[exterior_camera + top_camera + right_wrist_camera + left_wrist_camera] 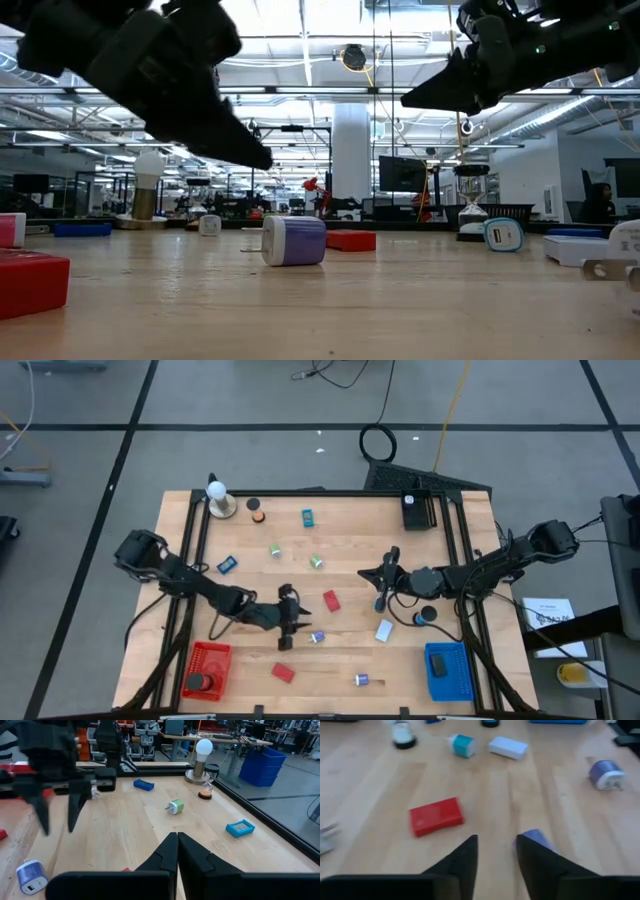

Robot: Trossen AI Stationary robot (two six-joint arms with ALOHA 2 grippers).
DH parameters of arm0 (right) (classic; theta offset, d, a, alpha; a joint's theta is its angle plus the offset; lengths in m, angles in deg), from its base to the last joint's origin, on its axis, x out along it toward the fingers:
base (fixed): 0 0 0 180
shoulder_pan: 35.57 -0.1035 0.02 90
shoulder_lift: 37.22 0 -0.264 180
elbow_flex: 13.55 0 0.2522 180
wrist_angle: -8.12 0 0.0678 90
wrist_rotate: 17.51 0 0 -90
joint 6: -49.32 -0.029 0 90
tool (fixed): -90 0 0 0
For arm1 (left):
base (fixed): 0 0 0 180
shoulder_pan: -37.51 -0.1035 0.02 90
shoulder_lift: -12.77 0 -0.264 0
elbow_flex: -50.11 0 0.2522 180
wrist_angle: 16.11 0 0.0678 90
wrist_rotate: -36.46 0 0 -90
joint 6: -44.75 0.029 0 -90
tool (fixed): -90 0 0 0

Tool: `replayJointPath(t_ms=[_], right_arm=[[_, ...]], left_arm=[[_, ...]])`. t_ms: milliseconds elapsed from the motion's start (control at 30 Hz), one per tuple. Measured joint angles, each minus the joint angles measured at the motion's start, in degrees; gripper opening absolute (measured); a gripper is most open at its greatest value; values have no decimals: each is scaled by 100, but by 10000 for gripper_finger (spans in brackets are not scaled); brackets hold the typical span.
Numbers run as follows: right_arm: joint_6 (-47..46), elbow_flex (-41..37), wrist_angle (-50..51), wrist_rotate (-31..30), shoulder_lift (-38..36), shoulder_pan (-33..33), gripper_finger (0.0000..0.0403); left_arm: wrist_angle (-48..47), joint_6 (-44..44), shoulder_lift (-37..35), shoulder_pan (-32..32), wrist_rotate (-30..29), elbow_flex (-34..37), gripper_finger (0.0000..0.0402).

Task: Pick & Place Office items
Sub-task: Put the green charger adapter into the black bin

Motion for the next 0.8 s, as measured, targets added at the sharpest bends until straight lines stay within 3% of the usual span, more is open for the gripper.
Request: replayJointPath(t_ms=[333, 533, 800], right_arm=[[-47, 0, 81, 2, 0, 0, 2], [-47, 0, 79, 2, 0, 0, 2], [-49, 0, 82, 2, 0, 0, 2]], left_arm=[[-103, -77, 368, 163, 161, -329, 265], [-103, -251, 588, 350, -406, -328, 298], [506, -224, 1058, 331, -237, -329, 311]])
